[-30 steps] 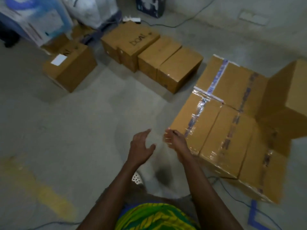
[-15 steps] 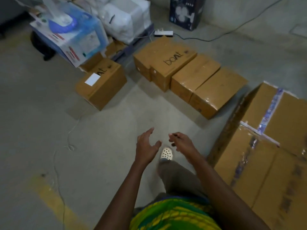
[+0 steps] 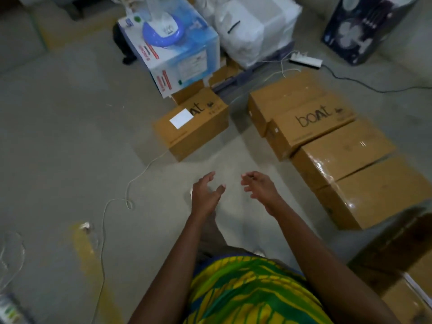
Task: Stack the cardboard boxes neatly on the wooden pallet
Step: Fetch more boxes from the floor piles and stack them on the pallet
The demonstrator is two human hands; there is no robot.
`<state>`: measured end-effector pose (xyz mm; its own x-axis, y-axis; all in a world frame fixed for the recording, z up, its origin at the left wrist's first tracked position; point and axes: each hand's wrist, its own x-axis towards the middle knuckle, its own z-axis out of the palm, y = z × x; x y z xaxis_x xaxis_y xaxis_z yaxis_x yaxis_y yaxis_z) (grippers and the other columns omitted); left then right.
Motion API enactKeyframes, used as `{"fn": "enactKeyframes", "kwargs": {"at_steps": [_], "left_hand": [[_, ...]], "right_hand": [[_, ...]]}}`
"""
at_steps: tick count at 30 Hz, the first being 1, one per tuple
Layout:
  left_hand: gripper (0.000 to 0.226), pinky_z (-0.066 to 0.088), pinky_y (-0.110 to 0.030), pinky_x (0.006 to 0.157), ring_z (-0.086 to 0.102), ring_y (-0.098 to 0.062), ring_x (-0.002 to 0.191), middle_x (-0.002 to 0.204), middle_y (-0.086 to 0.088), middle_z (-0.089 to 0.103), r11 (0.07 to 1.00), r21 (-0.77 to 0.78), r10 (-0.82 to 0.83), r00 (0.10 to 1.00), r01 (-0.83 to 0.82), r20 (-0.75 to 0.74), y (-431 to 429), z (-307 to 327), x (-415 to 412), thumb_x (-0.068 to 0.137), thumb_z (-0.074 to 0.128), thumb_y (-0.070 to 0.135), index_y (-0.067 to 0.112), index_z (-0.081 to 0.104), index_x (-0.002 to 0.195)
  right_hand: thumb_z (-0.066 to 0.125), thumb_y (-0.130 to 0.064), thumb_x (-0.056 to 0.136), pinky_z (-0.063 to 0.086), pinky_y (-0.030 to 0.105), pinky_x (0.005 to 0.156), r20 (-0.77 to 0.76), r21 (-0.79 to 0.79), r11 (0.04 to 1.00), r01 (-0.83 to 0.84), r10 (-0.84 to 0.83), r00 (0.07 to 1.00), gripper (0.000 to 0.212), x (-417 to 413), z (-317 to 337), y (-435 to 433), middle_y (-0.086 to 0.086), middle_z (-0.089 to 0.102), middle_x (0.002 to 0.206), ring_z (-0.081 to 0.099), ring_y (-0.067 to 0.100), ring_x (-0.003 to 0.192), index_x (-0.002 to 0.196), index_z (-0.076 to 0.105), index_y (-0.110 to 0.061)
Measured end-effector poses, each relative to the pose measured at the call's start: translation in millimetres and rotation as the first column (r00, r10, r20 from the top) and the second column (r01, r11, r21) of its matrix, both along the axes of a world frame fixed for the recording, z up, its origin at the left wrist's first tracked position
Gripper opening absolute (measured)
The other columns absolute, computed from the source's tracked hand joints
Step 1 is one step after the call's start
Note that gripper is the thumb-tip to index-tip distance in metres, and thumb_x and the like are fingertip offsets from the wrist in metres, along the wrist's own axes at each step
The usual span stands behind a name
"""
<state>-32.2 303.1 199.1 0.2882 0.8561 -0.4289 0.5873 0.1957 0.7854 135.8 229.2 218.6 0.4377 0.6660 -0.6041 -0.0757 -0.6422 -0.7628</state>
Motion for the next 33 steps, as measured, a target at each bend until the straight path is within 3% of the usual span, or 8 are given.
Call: {"fn": "enactKeyframes", "kwargs": {"at_steps": [5,11,16,19,22,26,30,33], "left_hand": [[0.052,0.043,-0.031,0.104,0.052,-0.021,0.131,0.139,-0.002,0.059,0.993,-0.095,-0.069,0.996,0.064,-0.05,126,-28,19,0.089,0.076,0.033,0.023,0.06,0.137],[0.054,0.046,-0.034,0.105,0.055,-0.023,0.127,0.136,-0.005,0.062,0.971,-0.225,-0.122,0.974,0.077,-0.191,262,-68,23,0.087,0.077,0.035,0.023,0.061,0.137],[0.054,0.049,-0.032,0.101,0.058,-0.023,0.124,0.135,-0.008,0.062,0.928,-0.37,-0.061,0.962,-0.043,-0.266,369,-191,19,0.088,0.076,0.032,0.019,0.06,0.138],[0.063,0.049,-0.028,0.094,0.059,-0.024,0.123,0.137,-0.006,0.058,0.861,-0.439,0.127,0.945,-0.256,-0.301,424,-290,14,0.087,0.078,0.033,0.02,0.053,0.143],[0.072,0.047,-0.034,0.103,0.056,-0.026,0.127,0.14,-0.008,0.056,0.778,-0.318,0.44,0.831,-0.542,-0.341,465,-374,14,0.082,0.079,0.03,0.018,0.047,0.146],[0.089,0.047,-0.044,0.104,0.054,-0.03,0.124,0.138,-0.012,0.054,0.599,-0.214,0.716,0.635,-0.772,-0.29,504,-468,9,0.065,0.074,0.032,0.008,0.041,0.144],[0.048,0.044,-0.035,0.084,0.052,-0.015,0.09,0.109,0.0,0.059,0.376,-0.358,0.858,0.467,-0.855,-0.214,516,-516,9,0.081,0.066,0.006,0.012,0.05,0.126],[0.047,0.045,-0.032,0.077,0.058,-0.016,0.094,0.095,0.003,0.058,0.324,-0.415,0.881,0.431,-0.85,-0.196,513,-519,8,0.074,0.062,-0.003,0.006,0.057,0.12]], "right_hand": [[0.058,-0.039,0.1,0.054,0.039,0.087,0.05,-0.037,0.999,-0.022,0.024,0.998,0.024,20,-18,132,0.001,0.071,0.106,0.068,0.021,0.096,0.111,0.068,-0.02],[0.056,-0.041,0.101,0.055,0.032,0.087,-0.006,-0.092,0.996,0.018,-0.019,1.0,0.023,22,-43,274,0.0,0.071,0.111,0.068,0.014,0.095,0.113,0.066,-0.024],[0.056,-0.042,0.1,0.053,0.044,0.098,-0.008,-0.144,0.985,-0.098,0.098,0.995,0.025,25,-160,379,-0.005,0.07,0.108,0.066,0.015,0.101,0.115,0.067,-0.025],[0.057,-0.036,0.1,0.049,0.033,0.095,0.056,-0.166,0.961,-0.221,0.233,0.971,0.024,28,-259,438,-0.004,0.07,0.109,0.064,0.018,0.104,0.116,0.068,-0.02],[0.058,-0.033,0.1,0.041,0.025,0.092,0.196,-0.19,0.904,-0.383,0.418,0.887,0.031,28,-362,494,0.003,0.066,0.126,0.058,0.022,0.12,0.126,0.064,-0.017],[0.057,-0.034,0.099,0.04,0.046,0.109,0.48,-0.164,0.786,-0.596,0.592,0.648,0.049,9,-476,549,0.005,0.044,0.154,0.034,0.027,0.143,0.145,0.05,-0.019],[0.05,-0.042,0.102,0.029,0.051,0.115,0.56,-0.231,0.675,-0.701,0.681,0.472,0.062,1,-535,568,-0.004,0.012,0.168,0.003,0.023,0.155,0.158,0.027,-0.029],[0.047,-0.047,0.102,0.031,0.052,0.114,0.551,-0.256,0.645,-0.72,0.71,0.439,0.066,4,-548,553,-0.007,0.005,0.169,-0.006,0.021,0.156,0.16,0.022,-0.027]]}}
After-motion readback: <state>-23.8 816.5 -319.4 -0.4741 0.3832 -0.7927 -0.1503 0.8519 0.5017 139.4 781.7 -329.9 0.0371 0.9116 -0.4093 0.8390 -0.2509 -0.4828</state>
